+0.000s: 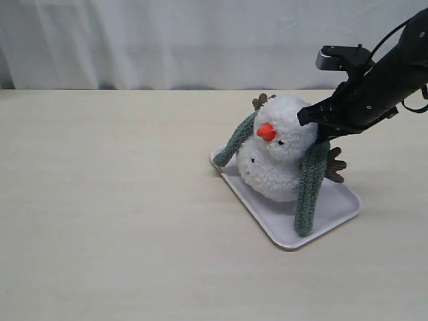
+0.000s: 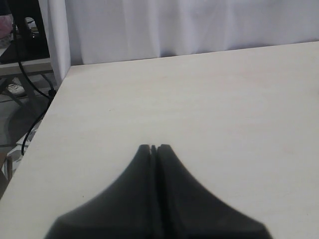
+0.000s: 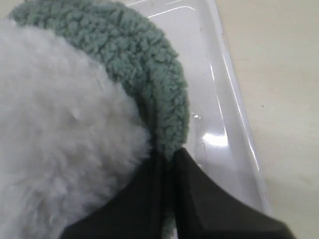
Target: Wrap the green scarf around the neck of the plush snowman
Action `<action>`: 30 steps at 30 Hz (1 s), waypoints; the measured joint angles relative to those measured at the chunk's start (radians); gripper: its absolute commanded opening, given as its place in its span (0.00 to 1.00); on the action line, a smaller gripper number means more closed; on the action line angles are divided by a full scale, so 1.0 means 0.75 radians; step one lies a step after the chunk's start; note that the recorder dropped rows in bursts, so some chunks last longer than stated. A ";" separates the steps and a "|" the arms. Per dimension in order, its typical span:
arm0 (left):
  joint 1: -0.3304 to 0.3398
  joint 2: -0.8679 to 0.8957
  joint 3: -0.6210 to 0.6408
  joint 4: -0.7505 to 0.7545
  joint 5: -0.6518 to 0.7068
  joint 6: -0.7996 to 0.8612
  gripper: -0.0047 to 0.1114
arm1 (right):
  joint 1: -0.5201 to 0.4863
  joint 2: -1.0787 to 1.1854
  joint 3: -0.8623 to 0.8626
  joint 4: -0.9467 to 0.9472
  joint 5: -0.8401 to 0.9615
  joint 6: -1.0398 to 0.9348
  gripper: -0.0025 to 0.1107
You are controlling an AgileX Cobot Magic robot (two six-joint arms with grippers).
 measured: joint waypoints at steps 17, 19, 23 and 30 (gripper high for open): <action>0.000 0.000 0.000 0.000 0.000 0.000 0.04 | 0.000 -0.178 0.000 0.005 0.022 -0.014 0.48; 0.000 0.000 0.000 0.000 0.000 0.000 0.04 | 0.000 -0.246 0.000 0.005 0.070 0.000 0.48; 0.000 0.000 0.000 0.000 0.000 0.000 0.04 | 0.000 -0.380 0.054 0.054 0.131 -0.007 0.48; 0.000 0.000 0.000 0.000 0.000 0.000 0.04 | 0.000 -0.783 0.491 0.279 -0.076 -0.165 0.48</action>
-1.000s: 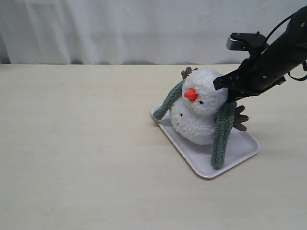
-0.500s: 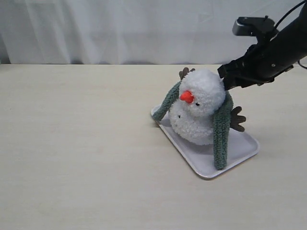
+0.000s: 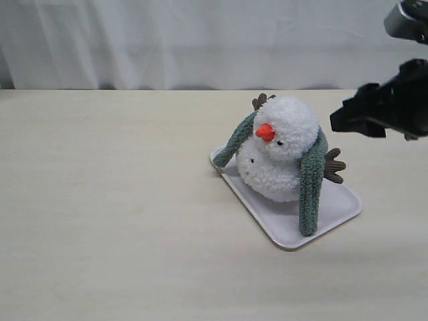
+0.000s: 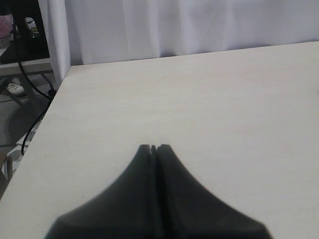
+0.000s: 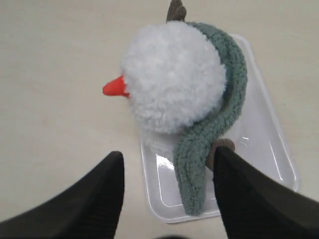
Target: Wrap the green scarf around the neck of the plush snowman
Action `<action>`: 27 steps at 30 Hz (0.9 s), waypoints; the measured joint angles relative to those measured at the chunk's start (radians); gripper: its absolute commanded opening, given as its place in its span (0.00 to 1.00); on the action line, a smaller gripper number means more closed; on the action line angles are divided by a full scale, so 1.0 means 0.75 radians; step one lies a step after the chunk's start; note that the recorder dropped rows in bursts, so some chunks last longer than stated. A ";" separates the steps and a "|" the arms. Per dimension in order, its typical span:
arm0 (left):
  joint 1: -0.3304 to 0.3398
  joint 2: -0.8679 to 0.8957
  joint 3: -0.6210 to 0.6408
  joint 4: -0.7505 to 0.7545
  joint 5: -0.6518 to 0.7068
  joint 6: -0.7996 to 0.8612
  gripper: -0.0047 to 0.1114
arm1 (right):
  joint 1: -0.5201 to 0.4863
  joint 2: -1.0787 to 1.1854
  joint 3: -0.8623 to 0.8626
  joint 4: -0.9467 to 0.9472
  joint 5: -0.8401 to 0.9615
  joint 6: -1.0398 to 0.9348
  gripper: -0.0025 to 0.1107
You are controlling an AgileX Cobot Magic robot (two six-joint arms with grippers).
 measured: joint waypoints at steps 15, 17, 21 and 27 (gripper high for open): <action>0.000 0.000 0.000 0.000 0.000 0.000 0.04 | 0.232 0.097 0.618 0.799 -0.716 -0.897 0.61; 0.000 0.000 0.000 0.000 0.000 0.000 0.04 | 0.271 0.184 0.620 0.817 -0.855 -0.906 0.61; 0.000 0.000 0.000 0.000 0.000 0.000 0.04 | 0.288 0.323 0.620 0.832 -1.029 -0.876 0.57; 0.000 0.000 0.000 0.000 0.000 0.000 0.04 | 0.289 0.471 0.565 0.835 -0.939 -0.881 0.55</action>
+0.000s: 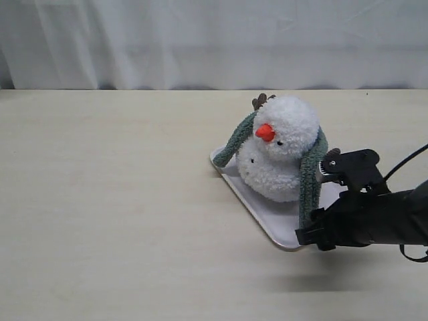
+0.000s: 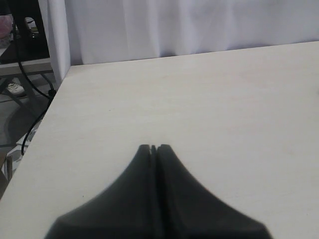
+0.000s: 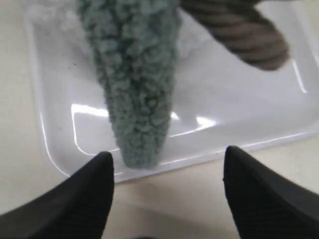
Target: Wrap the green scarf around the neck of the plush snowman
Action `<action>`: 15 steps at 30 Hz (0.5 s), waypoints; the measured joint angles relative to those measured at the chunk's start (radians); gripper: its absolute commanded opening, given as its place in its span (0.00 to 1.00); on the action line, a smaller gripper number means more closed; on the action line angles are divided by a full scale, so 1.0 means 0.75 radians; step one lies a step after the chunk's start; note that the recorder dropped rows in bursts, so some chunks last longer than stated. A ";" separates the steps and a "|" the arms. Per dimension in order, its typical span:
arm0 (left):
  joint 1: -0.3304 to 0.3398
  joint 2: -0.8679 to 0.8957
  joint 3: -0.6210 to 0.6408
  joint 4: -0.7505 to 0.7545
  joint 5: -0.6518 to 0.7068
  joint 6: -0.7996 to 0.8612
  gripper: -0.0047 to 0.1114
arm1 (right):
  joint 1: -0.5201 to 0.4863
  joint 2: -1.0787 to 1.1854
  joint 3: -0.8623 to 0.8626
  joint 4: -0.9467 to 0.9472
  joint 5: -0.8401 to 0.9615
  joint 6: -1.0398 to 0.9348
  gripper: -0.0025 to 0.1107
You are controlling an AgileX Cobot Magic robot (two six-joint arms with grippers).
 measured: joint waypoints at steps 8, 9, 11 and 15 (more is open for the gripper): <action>0.000 0.000 0.000 0.000 0.000 0.000 0.04 | 0.005 0.118 -0.129 0.000 0.000 0.010 0.52; 0.000 0.000 0.000 0.000 0.000 0.000 0.04 | 0.005 0.125 -0.138 0.002 0.000 0.024 0.48; 0.000 0.000 0.000 0.000 0.000 0.000 0.04 | 0.005 0.131 -0.151 0.002 0.000 0.049 0.37; 0.000 0.000 0.000 0.000 0.000 0.000 0.04 | 0.005 0.131 -0.183 0.011 0.200 0.030 0.06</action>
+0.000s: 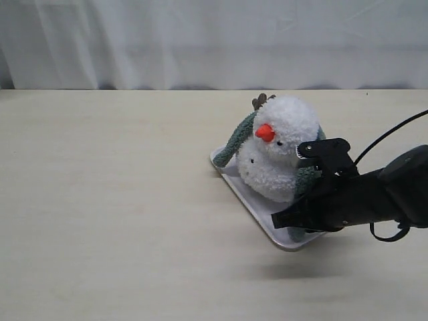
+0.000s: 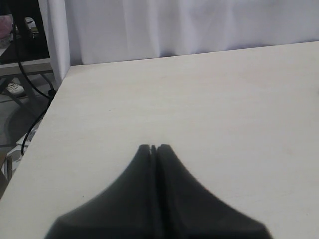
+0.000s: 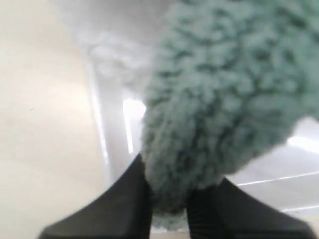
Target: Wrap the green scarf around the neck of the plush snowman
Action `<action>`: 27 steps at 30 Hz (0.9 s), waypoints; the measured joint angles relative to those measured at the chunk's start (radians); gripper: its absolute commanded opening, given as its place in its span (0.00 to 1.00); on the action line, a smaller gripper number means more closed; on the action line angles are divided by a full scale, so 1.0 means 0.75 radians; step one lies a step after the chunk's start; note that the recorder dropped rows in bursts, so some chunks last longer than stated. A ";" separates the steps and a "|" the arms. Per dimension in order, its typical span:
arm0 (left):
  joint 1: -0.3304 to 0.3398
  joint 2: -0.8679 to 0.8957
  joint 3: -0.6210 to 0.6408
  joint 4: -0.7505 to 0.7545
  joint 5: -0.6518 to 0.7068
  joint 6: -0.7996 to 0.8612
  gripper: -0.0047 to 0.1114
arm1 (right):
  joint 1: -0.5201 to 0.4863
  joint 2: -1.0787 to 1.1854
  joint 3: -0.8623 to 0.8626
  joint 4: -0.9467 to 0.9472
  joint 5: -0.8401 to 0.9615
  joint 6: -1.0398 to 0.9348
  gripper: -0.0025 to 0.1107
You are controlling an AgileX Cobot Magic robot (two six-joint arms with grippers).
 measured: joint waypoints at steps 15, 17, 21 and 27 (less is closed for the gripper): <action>0.000 0.000 0.000 0.000 0.000 0.000 0.04 | 0.000 0.098 -0.113 0.139 0.185 -0.109 0.06; 0.000 0.000 0.000 0.000 0.000 0.000 0.04 | 0.000 0.121 -0.113 0.139 0.185 -0.135 0.09; 0.000 0.000 0.000 0.000 0.000 0.000 0.04 | 0.000 0.113 -0.113 0.139 0.185 -0.192 0.38; 0.000 0.000 0.000 0.000 0.000 0.000 0.04 | 0.000 -0.038 -0.113 0.058 0.259 -0.167 0.67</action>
